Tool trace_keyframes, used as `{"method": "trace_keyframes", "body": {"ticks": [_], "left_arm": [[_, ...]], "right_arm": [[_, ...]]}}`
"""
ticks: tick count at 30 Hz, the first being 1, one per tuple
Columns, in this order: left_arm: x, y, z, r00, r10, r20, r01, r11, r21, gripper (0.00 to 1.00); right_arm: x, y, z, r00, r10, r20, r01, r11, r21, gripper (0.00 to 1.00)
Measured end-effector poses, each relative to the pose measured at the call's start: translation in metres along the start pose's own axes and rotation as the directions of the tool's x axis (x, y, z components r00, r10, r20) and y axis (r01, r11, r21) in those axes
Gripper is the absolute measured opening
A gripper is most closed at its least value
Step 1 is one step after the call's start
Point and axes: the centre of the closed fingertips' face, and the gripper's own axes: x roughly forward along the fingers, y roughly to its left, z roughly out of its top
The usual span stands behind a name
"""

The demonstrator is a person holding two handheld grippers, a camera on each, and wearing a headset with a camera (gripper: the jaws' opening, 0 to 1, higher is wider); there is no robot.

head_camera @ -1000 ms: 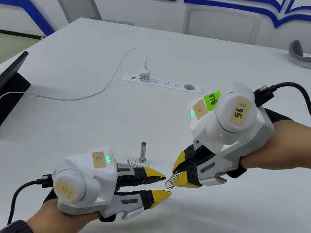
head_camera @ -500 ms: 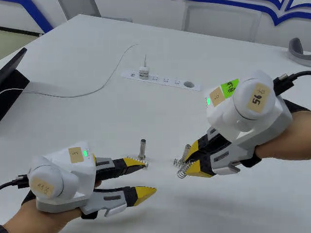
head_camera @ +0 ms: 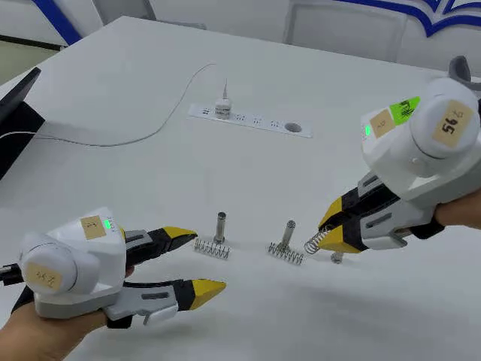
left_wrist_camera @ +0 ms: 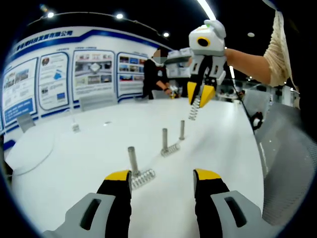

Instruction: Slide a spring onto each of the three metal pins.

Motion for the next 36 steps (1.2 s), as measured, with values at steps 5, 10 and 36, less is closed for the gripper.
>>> {"method": "trace_keyframes", "body": {"ticks": [5, 10, 36], "left_arm": [[0.0, 0.005, -0.001, 0.9999, 0.011, -0.003, -0.011, 1.0, -0.01, 0.56], [0.001, 0.006, 0.0, 0.9999, 0.012, -0.003, -0.012, 1.0, -0.011, 0.58], [0.002, 0.006, 0.001, 0.9998, 0.018, -0.004, -0.018, 1.0, -0.019, 0.61]], "right_arm": [[-0.014, -0.015, -0.013, 0.9986, -0.047, -0.022, 0.048, 0.998, 0.03, 0.12], [-0.026, -0.029, -0.026, 0.9949, -0.089, -0.047, 0.092, 0.994, 0.063, 0.12], [0.009, -0.046, -0.059, 0.9836, -0.012, -0.18, 0.032, 0.993, 0.113, 0.12]]}}
